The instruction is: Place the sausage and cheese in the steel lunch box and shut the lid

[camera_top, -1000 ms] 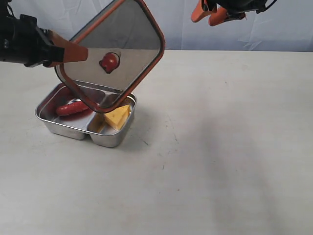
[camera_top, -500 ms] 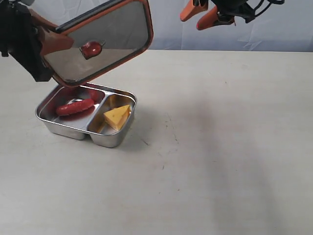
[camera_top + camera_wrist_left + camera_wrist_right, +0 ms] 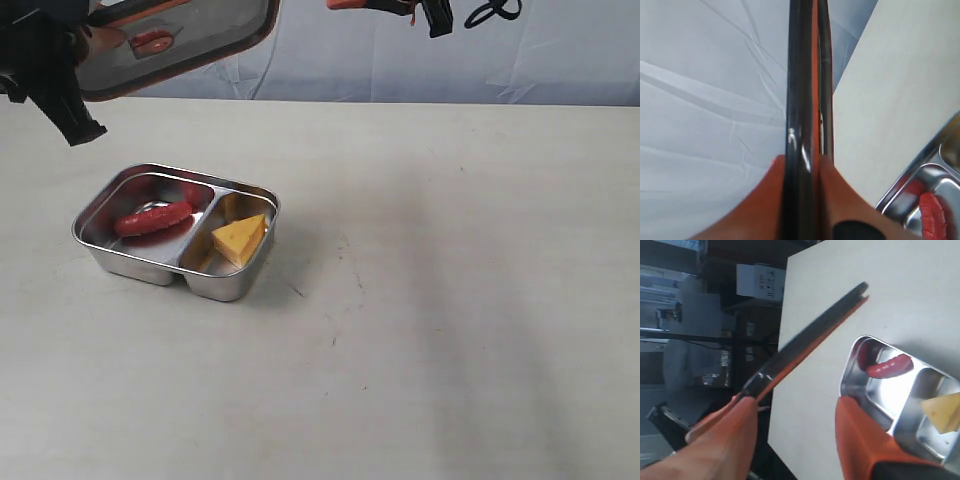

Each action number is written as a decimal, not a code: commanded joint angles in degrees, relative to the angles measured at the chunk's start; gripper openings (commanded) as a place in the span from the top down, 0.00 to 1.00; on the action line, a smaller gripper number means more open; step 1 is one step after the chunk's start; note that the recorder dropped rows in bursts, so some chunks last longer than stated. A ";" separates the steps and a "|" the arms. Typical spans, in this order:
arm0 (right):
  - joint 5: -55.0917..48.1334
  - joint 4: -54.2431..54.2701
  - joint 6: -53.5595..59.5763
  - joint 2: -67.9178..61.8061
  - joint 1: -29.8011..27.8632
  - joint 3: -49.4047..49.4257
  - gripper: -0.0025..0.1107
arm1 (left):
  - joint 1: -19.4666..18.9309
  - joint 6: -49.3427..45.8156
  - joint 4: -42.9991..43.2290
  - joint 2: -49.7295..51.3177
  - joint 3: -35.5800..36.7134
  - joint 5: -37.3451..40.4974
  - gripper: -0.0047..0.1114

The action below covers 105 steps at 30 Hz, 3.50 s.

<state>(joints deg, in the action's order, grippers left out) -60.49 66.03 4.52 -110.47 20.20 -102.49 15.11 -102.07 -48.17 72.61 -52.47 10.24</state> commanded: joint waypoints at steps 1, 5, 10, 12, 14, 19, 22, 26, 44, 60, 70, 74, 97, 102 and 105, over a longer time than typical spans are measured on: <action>-0.18 4.44 -0.07 0.67 -0.14 0.08 0.56 | 2.26 0.10 1.79 -0.61 0.29 -1.33 0.96; 0.63 4.52 -0.43 0.67 -0.04 0.08 0.56 | 4.50 0.10 4.02 -0.61 0.29 -2.00 0.96; 0.23 4.52 -0.59 0.67 -0.04 0.08 0.56 | 6.06 0.10 4.17 -0.61 0.29 -7.21 0.96; -0.19 4.52 -0.59 0.67 -0.04 0.08 0.56 | 6.20 0.10 4.17 -0.61 0.29 -8.20 0.96; -0.57 4.52 -0.68 0.67 -0.04 0.08 0.56 | 6.20 0.10 4.36 -0.61 0.29 -8.91 0.96; -0.51 4.52 -0.68 0.67 -0.04 0.08 0.56 | 6.32 0.10 4.39 -0.61 0.29 -8.67 0.96; -0.25 4.52 -0.68 0.67 -0.04 0.08 0.56 | 7.60 0.10 5.52 -0.61 0.29 -8.69 0.96; 0.73 4.52 -0.68 0.67 0.10 0.08 0.56 | 9.70 0.10 7.13 -0.61 0.29 -9.16 0.96; 3.19 4.36 -0.68 -1.09 3.82 0.08 0.87 | 13.81 0.10 6.99 -0.61 0.29 -12.41 0.96; 6.44 3.36 2.01 -1.09 3.82 0.08 0.99 | 13.81 0.10 4.97 -0.61 0.29 -6.54 0.45; 12.08 0.83 2.01 -1.09 3.82 0.08 0.99 | 13.81 0.36 3.93 -3.00 0.29 -5.52 0.37; 14.23 -2.57 2.01 -1.09 3.82 0.08 0.99 | 13.28 5.99 3.73 -6.97 0.29 -6.82 0.37; 44.99 33.91 52.45 14.29 19.57 40.50 0.99 | -5.31 13.23 -24.32 -20.22 0.29 -20.79 0.37; 43.44 33.91 54.68 13.00 19.57 37.87 0.99 | -5.31 13.23 -25.69 -20.22 0.29 -20.58 0.37; 40.15 33.91 67.60 12.71 19.57 35.74 0.99 | -5.31 13.23 -26.01 -20.22 0.29 -20.24 0.37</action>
<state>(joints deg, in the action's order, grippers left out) -17.70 99.55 62.31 -97.78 39.61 -64.86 10.02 -89.16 -73.18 52.78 -51.90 -10.03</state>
